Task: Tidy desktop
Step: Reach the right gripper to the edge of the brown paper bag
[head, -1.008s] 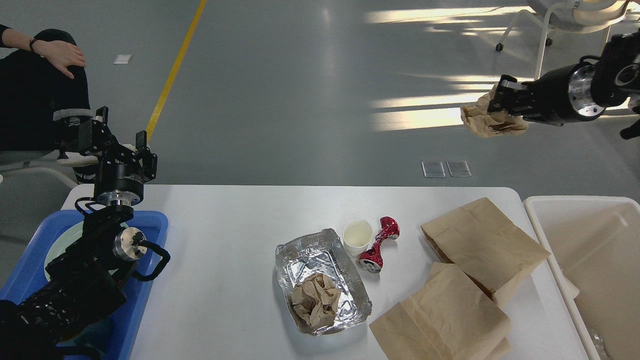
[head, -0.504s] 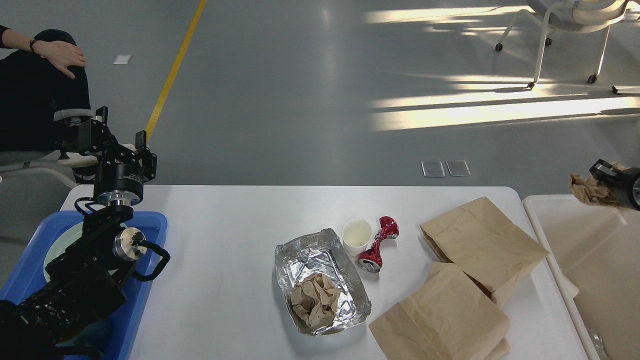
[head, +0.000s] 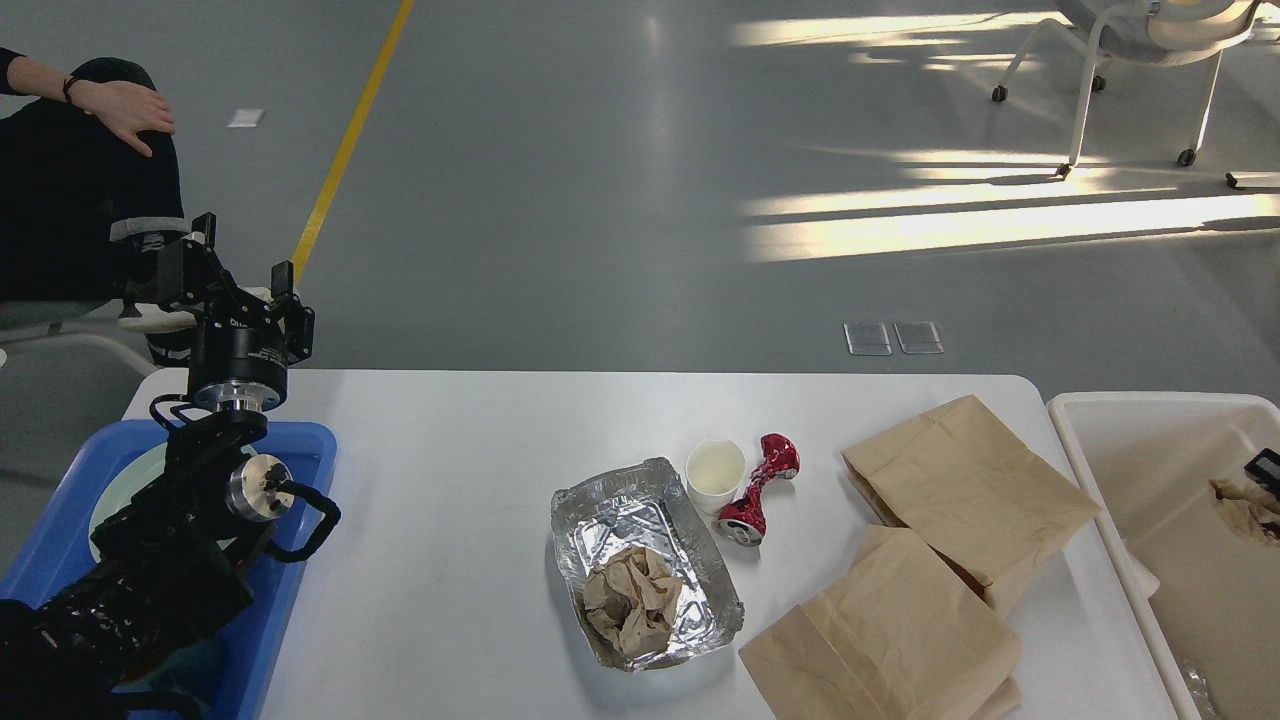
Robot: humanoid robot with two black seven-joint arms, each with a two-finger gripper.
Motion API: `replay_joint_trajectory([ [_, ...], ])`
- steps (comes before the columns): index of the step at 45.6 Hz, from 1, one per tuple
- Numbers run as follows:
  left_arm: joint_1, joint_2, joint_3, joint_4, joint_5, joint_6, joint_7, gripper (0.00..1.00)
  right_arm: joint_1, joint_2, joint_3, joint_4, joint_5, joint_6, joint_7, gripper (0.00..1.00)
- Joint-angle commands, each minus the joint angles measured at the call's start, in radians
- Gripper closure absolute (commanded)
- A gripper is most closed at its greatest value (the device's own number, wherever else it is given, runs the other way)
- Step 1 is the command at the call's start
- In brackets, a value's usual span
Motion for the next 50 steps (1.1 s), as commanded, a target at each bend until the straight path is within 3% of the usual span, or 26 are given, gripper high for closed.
replay_joint_trajectory([
  [1, 0.0, 0.001, 0.0, 0.0, 0.0, 0.0, 0.0, 0.03, 0.009, 0.005, -0.001, 0.034, 0.0, 0.012, 0.0, 0.0],
  [13, 0.0, 0.001, 0.0, 0.0, 0.0, 0.0, 0.0, 0.03, 0.186, 0.014, -0.07, 0.132, 0.003, 0.014, 0.003, 0.0],
  [21, 0.0, -0.001, 0.0, 0.0, 0.0, 0.0, 0.0, 0.03, 0.444, 0.053, -0.217, 0.232, 0.003, 0.066, 0.003, 0.0],
  [27, 0.0, 0.001, 0.0, 0.0, 0.0, 0.0, 0.0, 0.03, 0.649, 0.106, -0.321, 0.327, 0.003, 0.218, 0.005, 0.0],
  [40, 0.0, 0.001, 0.0, 0.0, 0.0, 0.0, 0.0, 0.03, 1.033, 0.203, -0.331, 0.497, 0.005, 0.735, 0.005, 0.0],
  [45, 0.0, 0.001, 0.0, 0.0, 0.0, 0.0, 0.0, 0.03, 1.14, 0.232, -0.334, 0.565, 0.005, 0.821, 0.003, 0.0],
  [50, 0.0, 0.001, 0.0, 0.0, 0.0, 0.0, 0.0, 0.03, 1.229, 0.248, -0.335, 0.611, 0.003, 0.836, 0.003, 0.0],
])
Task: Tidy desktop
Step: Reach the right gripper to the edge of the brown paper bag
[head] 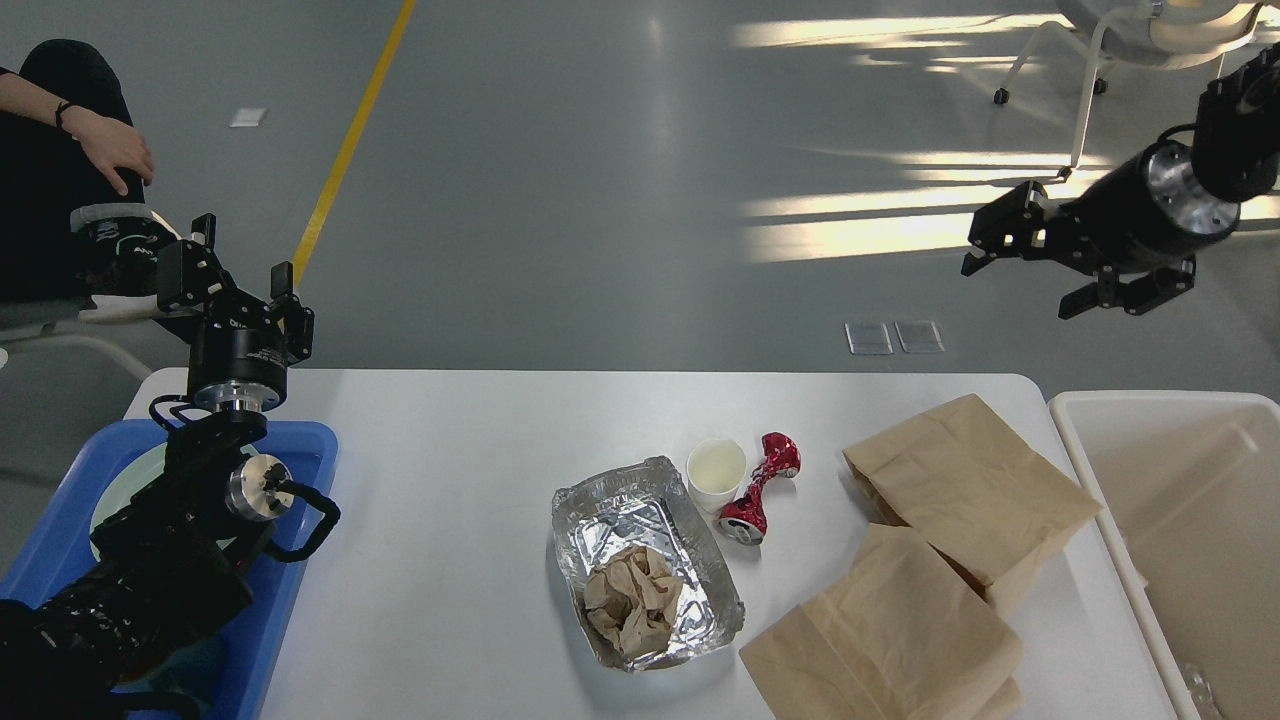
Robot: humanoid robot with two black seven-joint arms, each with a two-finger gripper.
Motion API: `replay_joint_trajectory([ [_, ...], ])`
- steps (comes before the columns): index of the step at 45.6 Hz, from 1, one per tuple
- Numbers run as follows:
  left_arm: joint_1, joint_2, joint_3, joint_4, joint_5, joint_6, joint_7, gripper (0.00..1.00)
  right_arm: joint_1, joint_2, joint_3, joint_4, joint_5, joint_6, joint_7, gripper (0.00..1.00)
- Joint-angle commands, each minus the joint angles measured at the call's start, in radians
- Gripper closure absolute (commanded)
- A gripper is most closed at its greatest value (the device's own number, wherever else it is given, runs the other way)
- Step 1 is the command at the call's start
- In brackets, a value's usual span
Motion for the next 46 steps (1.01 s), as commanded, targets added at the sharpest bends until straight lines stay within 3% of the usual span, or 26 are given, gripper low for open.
replay_joint_trajectory([
  [1, 0.0, 0.0, 0.0, 0.0, 0.0, 0.0, 0.0, 0.03, 0.101, 0.019, -0.001, 0.053, 0.0, 0.027, 0.0, 0.0],
  [7, 0.0, 0.0, 0.0, 0.0, 0.0, 0.0, 0.0, 0.03, 0.071, 0.018, 0.008, 0.044, -0.001, 0.004, 0.0, 0.0],
  [24, 0.0, 0.0, 0.0, 0.0, 0.0, 0.0, 0.0, 0.03, -0.411, -0.123, 0.019, -0.065, -0.001, -0.082, 0.0, 0.0],
  [46, 0.0, 0.0, 0.0, 0.0, 0.0, 0.0, 0.0, 0.03, -0.819, -0.166, 0.264, -0.189, 0.0, -0.404, -0.002, 0.0],
])
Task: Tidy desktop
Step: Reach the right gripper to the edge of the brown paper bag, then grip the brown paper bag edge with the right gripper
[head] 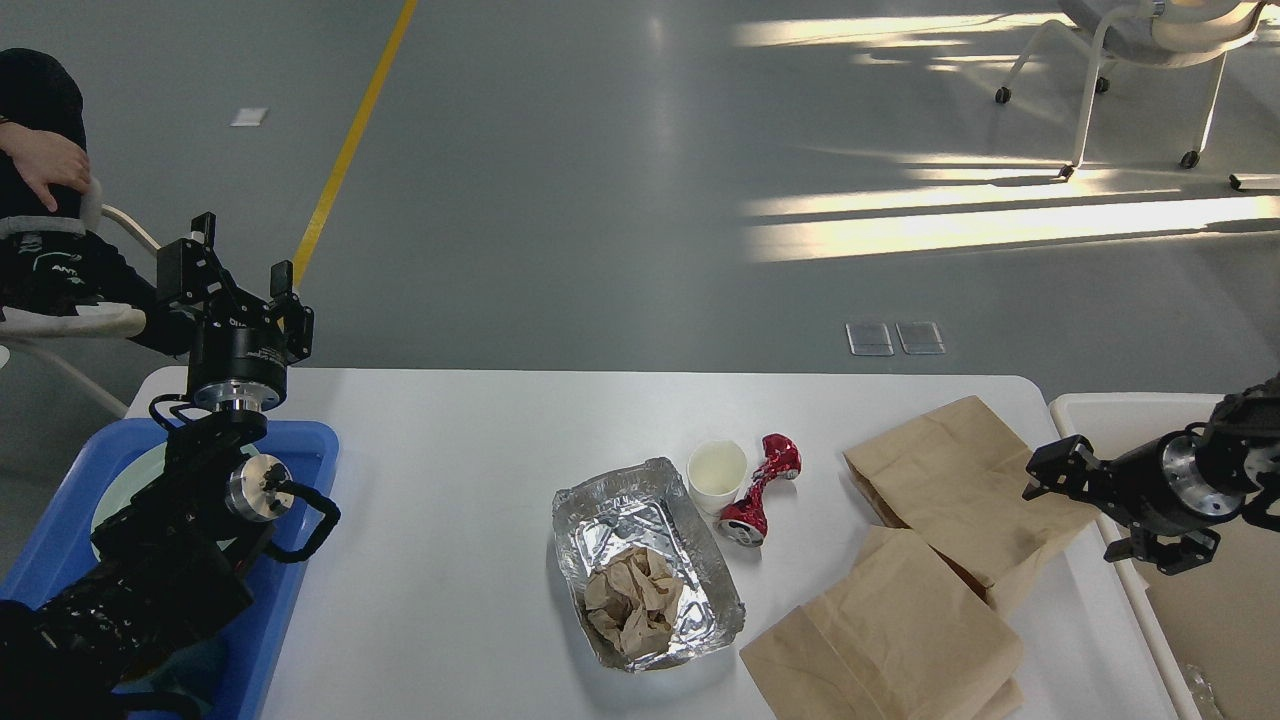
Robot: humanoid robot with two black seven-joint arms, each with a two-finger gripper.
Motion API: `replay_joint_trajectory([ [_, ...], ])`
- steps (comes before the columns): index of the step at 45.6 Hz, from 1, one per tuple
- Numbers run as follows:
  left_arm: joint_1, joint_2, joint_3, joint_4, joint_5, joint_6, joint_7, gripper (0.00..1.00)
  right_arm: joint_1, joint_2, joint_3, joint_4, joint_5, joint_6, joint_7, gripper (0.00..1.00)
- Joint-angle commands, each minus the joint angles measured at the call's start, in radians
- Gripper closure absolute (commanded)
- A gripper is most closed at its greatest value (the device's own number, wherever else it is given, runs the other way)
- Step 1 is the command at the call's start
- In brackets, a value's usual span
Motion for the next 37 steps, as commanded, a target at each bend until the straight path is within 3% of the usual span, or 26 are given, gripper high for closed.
replay_joint_trajectory([
  [1, 0.0, 0.0, 0.0, 0.001, 0.0, 0.0, 0.0, 0.03, -0.094, 0.009, 0.072, -0.058, 0.0, -0.061, 0.0, 0.0],
  [7, 0.0, 0.0, 0.0, 0.0, 0.0, 0.0, 0.0, 0.03, -0.178, 0.032, 0.152, -0.11, 0.0, -0.117, 0.0, 0.0],
  [15, 0.0, 0.0, 0.0, 0.0, 0.0, 0.0, 0.0, 0.03, -0.241, 0.101, 0.17, -0.159, 0.0, -0.276, -0.003, 0.0],
  [18, 0.0, 0.0, 0.0, 0.0, 0.0, 0.0, 0.0, 0.03, -0.244, 0.11, 0.172, -0.159, 0.0, -0.313, -0.005, 0.05],
  [20, 0.0, 0.0, 0.0, 0.0, 0.0, 0.0, 0.0, 0.03, -0.244, 0.112, 0.172, -0.155, 0.0, -0.325, -0.005, 0.16],
  [21, 0.0, 0.0, 0.0, 0.0, 0.0, 0.0, 0.0, 0.03, -0.244, 0.11, 0.172, -0.15, 0.0, -0.325, -0.005, 0.26],
  [26, 0.0, 0.0, 0.0, 0.0, 0.0, 0.0, 0.0, 0.03, -0.258, 0.112, 0.169, -0.147, 0.0, -0.324, -0.005, 0.98],
  [37, 0.0, 0.0, 0.0, 0.0, 0.0, 0.0, 0.0, 0.03, -0.235, 0.11, 0.178, -0.151, 0.011, -0.377, -0.003, 1.0],
])
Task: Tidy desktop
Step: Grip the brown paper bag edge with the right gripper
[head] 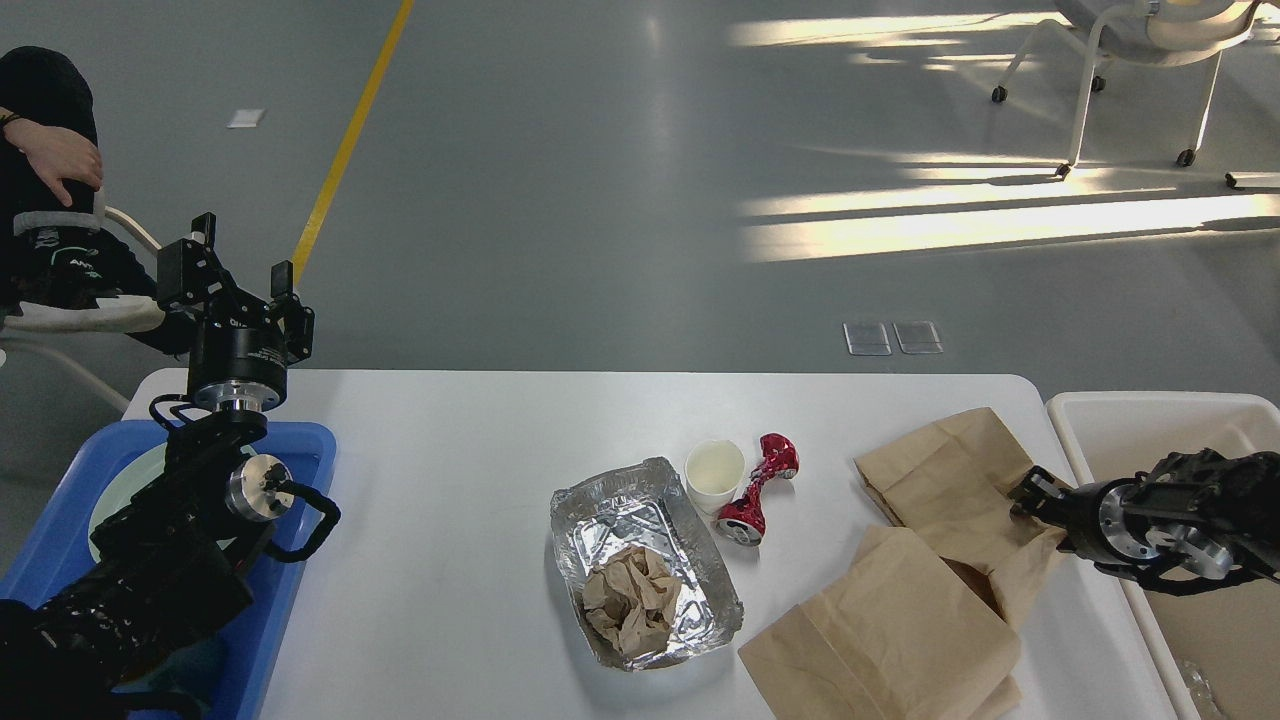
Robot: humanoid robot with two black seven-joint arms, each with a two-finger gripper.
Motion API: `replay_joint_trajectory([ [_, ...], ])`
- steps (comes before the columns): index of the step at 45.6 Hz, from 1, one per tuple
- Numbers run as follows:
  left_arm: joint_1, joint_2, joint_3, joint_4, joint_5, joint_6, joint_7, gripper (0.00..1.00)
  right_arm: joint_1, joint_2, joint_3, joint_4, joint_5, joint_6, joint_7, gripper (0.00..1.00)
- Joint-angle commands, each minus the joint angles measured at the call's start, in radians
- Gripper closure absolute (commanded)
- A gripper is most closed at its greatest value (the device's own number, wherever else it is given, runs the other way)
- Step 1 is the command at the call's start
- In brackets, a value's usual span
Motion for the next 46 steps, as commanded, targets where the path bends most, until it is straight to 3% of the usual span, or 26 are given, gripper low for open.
replay_joint_trajectory([
  [1, 0.0, 0.0, 0.0, 0.0, 0.0, 0.0, 0.0, 0.03, 0.026, -0.003, 0.011, 0.0, 0.009, -0.048, 0.002, 1.0],
  [9, 0.0, 0.0, 0.0, 0.0, 0.0, 0.0, 0.0, 0.03, 0.121, -0.058, 0.031, 0.009, 0.012, -0.05, 0.0, 1.0],
  [20, 0.0, 0.0, 0.0, 0.0, 0.0, 0.0, 0.0, 0.03, 0.313, -0.171, 0.021, 0.132, 0.009, -0.016, 0.002, 1.0],
  [29, 0.0, 0.0, 0.0, 0.0, 0.0, 0.0, 0.0, 0.03, 0.33, -0.17, 0.016, 0.122, 0.008, 0.019, 0.002, 1.0],
  [30, 0.0, 0.0, 0.0, 0.0, 0.0, 0.0, 0.0, 0.03, 0.328, -0.168, 0.015, 0.118, 0.008, 0.019, 0.002, 0.9],
  [33, 0.0, 0.0, 0.0, 0.0, 0.0, 0.0, 0.0, 0.03, 0.321, -0.164, 0.015, 0.109, 0.002, 0.018, 0.002, 0.45],
  [35, 0.0, 0.0, 0.0, 0.001, 0.0, 0.0, 0.0, 0.03, 0.308, -0.161, 0.018, 0.106, 0.0, 0.01, 0.002, 0.22],
  [46, 0.0, 0.0, 0.0, 0.0, 0.0, 0.0, 0.0, 0.03, 0.236, -0.076, 0.001, 0.106, 0.0, 0.018, 0.003, 0.18],
])
